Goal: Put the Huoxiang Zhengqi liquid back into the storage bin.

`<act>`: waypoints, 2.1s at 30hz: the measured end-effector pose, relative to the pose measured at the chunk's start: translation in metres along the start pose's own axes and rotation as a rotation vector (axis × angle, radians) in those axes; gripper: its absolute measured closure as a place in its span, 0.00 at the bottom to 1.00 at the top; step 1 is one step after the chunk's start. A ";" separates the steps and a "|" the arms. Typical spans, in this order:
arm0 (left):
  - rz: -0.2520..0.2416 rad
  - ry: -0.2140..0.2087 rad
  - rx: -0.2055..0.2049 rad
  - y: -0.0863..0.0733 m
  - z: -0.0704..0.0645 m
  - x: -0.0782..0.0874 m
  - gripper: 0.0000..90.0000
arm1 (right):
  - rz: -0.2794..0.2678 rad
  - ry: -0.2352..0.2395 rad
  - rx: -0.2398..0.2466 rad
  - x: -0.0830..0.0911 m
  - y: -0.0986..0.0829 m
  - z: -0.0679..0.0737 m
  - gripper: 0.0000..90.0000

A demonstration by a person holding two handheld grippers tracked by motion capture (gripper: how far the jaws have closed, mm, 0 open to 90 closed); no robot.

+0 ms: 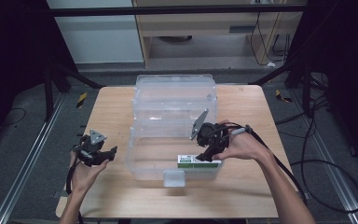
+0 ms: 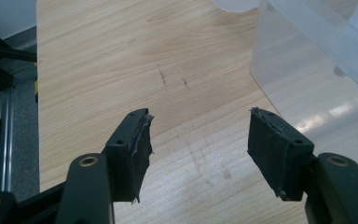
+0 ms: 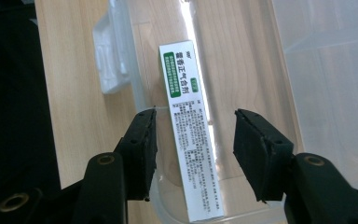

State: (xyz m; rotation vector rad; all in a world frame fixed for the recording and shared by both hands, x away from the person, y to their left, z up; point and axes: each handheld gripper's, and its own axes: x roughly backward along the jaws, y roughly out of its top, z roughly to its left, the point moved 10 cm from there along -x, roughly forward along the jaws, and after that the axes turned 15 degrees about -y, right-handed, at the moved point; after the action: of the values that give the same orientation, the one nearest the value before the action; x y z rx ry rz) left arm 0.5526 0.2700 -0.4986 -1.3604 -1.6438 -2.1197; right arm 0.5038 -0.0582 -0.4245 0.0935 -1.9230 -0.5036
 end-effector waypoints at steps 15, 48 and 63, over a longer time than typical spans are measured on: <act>-0.001 -0.002 0.000 0.000 -0.001 0.000 0.43 | -0.017 0.023 0.025 0.003 0.012 0.028 0.56; -0.013 -0.007 0.005 0.001 0.001 0.002 0.43 | 0.052 0.088 0.094 -0.041 0.018 0.058 0.69; -0.026 -0.002 0.004 0.003 0.003 0.006 0.43 | 0.100 0.112 0.098 -0.057 0.013 0.060 0.71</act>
State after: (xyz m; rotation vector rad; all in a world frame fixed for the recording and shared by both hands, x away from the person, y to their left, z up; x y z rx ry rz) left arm 0.5524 0.2738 -0.4927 -1.3480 -1.6755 -2.1284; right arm 0.4746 -0.0114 -0.4877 0.0870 -1.8321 -0.3303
